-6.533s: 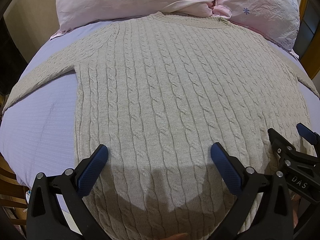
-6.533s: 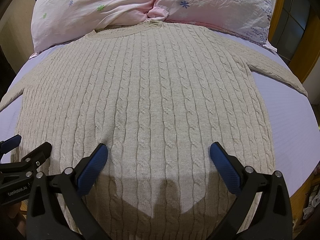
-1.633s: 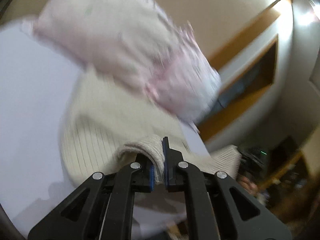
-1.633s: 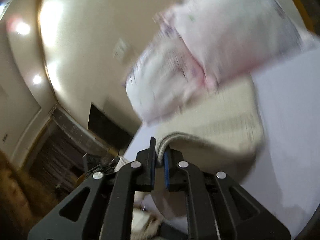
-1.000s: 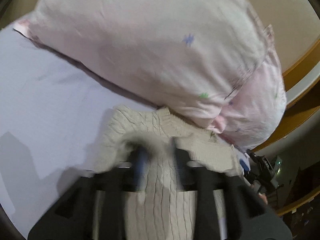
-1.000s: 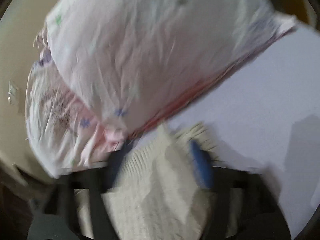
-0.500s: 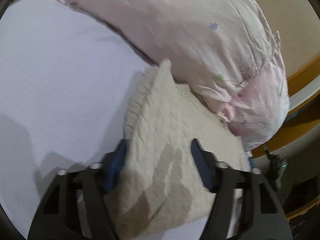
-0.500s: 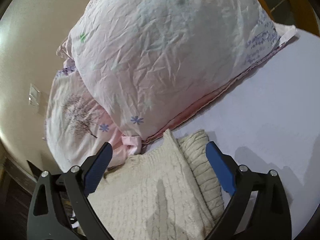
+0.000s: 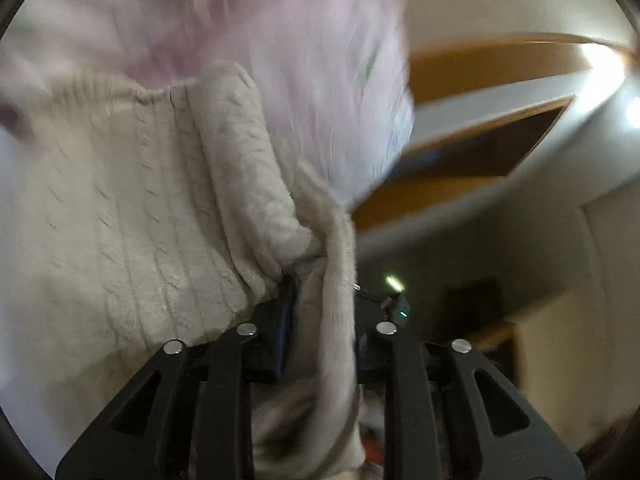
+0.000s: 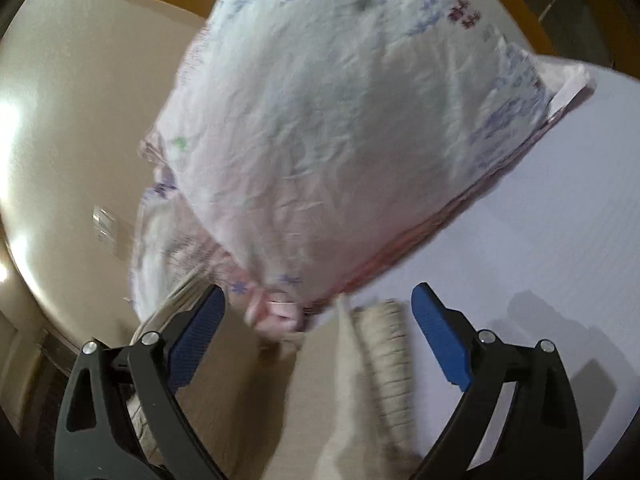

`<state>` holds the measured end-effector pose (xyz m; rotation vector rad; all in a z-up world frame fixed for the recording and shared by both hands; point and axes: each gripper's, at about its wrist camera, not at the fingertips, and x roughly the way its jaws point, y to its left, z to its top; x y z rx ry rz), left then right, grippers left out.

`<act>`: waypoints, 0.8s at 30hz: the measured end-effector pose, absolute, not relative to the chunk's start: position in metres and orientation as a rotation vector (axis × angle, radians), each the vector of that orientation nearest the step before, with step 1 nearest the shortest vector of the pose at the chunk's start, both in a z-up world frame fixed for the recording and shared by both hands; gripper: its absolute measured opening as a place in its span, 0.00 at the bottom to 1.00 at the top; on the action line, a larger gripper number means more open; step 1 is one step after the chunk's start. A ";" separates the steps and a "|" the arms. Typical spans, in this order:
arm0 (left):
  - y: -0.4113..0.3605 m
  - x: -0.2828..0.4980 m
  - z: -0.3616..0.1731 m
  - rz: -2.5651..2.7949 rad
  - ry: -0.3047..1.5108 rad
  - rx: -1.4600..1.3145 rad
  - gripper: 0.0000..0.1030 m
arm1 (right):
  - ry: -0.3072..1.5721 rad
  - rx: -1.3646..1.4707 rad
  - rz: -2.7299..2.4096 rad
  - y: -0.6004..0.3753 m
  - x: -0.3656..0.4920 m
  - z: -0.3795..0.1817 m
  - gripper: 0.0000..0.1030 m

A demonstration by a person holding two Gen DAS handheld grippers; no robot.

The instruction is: Fold small clothes

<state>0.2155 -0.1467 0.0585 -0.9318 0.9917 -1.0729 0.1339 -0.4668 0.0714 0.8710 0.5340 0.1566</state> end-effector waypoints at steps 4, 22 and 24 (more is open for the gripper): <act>-0.175 0.212 0.047 -1.205 1.070 -0.959 0.26 | 0.626 0.980 0.209 -0.485 0.140 0.055 0.96; -0.111 0.167 0.016 -0.617 1.077 -0.408 0.77 | 1.027 0.764 0.275 -0.414 0.181 0.023 0.54; -0.119 0.164 0.016 -0.627 1.053 -0.395 0.63 | 1.021 0.849 0.304 -0.414 0.180 0.017 0.40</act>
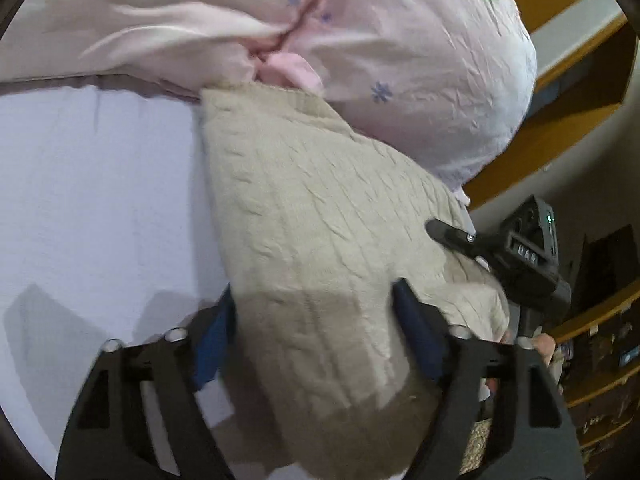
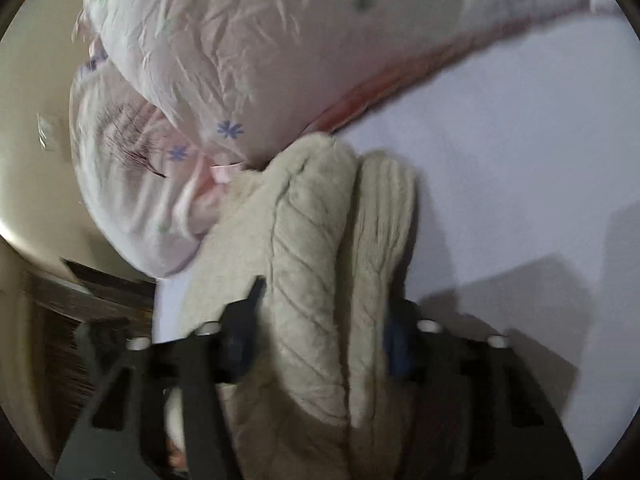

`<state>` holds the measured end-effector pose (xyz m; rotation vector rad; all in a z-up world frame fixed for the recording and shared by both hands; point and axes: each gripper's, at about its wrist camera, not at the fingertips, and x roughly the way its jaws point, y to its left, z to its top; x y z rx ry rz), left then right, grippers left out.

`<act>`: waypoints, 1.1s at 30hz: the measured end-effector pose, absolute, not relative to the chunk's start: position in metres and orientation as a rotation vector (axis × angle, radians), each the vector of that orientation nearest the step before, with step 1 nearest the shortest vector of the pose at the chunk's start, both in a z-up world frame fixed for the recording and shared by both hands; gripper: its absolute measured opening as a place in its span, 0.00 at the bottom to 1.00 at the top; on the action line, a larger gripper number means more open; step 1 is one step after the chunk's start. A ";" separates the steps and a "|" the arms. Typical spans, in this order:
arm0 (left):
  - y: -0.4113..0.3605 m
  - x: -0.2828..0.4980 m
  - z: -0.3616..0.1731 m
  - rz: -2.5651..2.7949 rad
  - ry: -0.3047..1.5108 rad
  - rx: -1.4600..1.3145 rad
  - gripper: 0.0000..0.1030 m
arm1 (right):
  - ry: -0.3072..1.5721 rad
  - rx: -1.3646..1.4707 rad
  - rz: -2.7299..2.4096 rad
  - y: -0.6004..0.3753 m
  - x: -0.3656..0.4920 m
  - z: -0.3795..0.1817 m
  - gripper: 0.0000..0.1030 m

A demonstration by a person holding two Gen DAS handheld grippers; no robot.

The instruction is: Fold small clothes

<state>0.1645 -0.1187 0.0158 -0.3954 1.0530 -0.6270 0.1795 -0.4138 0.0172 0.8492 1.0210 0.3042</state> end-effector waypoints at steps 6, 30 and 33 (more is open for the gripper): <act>-0.064 0.138 0.051 -0.710 0.927 -0.333 0.39 | 0.983 0.839 0.518 -0.363 0.169 0.033 0.34; -0.005 0.077 0.056 -0.391 0.780 -0.103 0.79 | 0.845 0.399 0.052 -0.322 0.155 0.079 0.37; 0.000 0.050 0.058 -0.317 0.749 -0.062 0.95 | 0.708 0.307 -0.034 -0.335 0.096 0.103 0.98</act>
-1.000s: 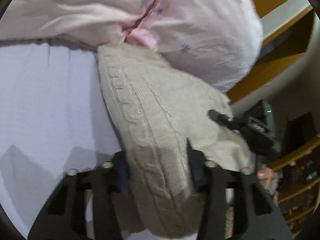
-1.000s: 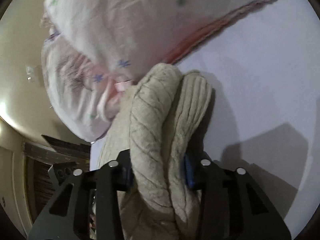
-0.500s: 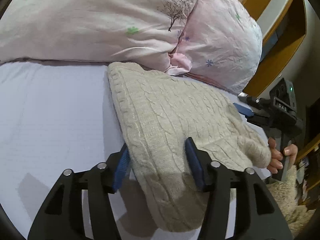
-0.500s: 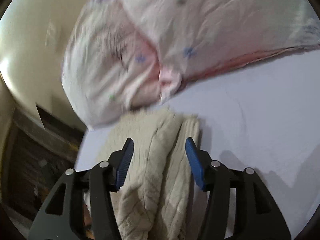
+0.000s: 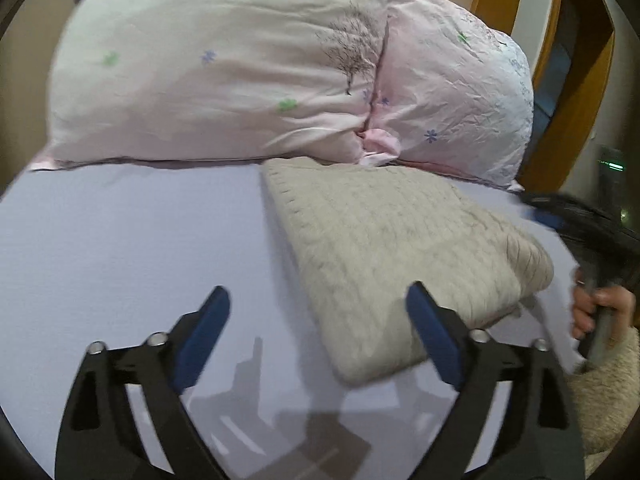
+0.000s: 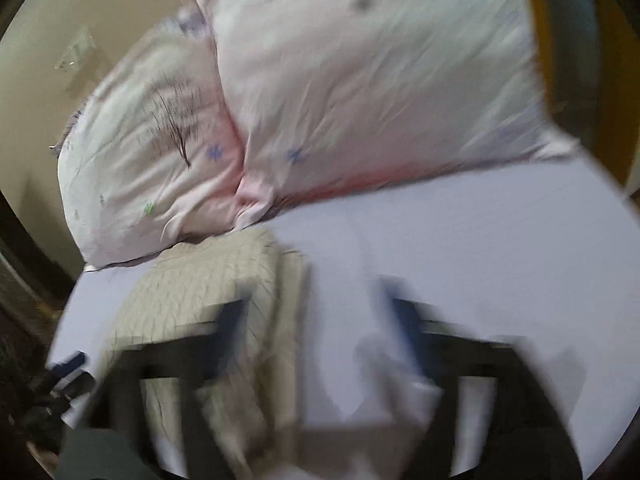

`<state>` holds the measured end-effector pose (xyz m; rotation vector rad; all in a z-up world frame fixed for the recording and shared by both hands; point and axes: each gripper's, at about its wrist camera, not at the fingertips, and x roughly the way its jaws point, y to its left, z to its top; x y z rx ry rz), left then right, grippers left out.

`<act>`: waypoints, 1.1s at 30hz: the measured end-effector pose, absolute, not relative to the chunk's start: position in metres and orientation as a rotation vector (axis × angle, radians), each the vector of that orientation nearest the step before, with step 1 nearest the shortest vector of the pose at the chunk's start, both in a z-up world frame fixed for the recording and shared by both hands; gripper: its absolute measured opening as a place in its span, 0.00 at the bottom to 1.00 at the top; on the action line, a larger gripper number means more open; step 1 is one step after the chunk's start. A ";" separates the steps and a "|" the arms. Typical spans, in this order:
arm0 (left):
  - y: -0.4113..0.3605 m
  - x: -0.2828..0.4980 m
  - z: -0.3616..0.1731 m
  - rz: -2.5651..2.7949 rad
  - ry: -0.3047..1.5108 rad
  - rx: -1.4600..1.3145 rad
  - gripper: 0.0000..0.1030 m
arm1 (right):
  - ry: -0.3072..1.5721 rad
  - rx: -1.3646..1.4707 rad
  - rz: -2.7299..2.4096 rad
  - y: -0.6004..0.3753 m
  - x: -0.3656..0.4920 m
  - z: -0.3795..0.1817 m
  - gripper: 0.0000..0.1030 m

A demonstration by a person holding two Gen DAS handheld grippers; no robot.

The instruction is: Fold small clothes

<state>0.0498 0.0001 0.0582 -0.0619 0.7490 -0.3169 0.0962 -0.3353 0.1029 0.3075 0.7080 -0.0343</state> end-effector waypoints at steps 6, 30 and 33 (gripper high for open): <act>-0.016 0.028 0.034 -0.174 0.869 0.040 0.99 | 0.776 0.197 0.008 -0.324 0.027 0.099 0.98; -0.042 0.034 0.008 -0.136 0.944 0.100 0.99 | 0.976 0.002 -0.056 -0.224 0.047 0.027 0.98; -0.042 0.034 0.008 -0.136 0.944 0.100 0.99 | 0.977 0.001 -0.055 -0.224 0.047 0.027 0.98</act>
